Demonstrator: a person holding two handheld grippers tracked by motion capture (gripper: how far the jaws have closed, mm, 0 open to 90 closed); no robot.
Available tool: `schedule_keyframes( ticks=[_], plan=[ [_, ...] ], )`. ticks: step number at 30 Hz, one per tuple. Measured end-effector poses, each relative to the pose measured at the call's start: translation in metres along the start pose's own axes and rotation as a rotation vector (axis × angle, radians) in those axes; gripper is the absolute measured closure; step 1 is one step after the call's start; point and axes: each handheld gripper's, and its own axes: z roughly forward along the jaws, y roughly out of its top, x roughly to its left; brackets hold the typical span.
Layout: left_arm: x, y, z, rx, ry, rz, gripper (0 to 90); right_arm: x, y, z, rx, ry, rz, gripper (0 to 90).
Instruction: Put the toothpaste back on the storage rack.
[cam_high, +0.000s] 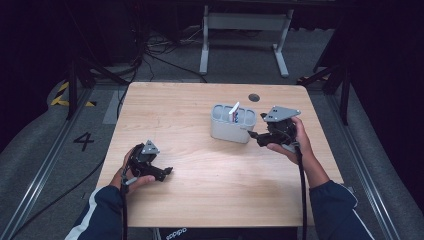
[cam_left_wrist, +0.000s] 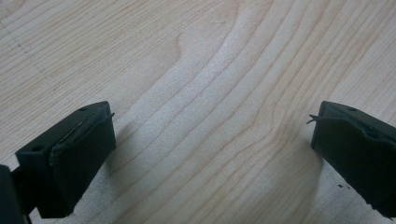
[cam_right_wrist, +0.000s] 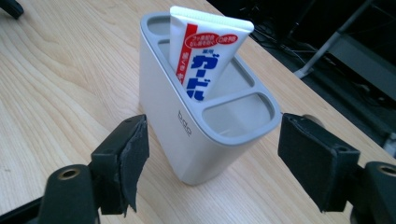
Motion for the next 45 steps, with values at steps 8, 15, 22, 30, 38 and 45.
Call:
schedule_keyframes(
  ticks=[8,15,22,30,38,45],
  plan=[
    [0.000,0.000,0.000,0.000,0.000,-0.003,0.1,0.001,-0.014,-0.014,0.015,-0.034,-0.008,23.4],
    [0.000,0.000,0.000,-0.001,0.001,-0.003,0.1,0.002,-0.026,-0.021,0.031,-0.048,-0.009,22.8],
    [0.000,0.000,0.000,0.000,0.000,-0.003,0.2,0.005,-0.042,-0.026,0.058,-0.064,-0.025,22.4],
    [0.000,0.000,0.000,0.000,0.000,-0.003,0.1,0.007,-0.056,-0.030,0.078,-0.075,-0.024,21.9],
    [0.000,0.000,0.000,-0.003,0.001,-0.003,0.1,0.006,-0.076,-0.035,0.110,-0.107,-0.004,19.6],
    [0.000,0.000,0.000,0.000,0.000,-0.003,0.1,0.007,-0.094,-0.043,0.119,-0.110,0.010,20.0]
  ],
)
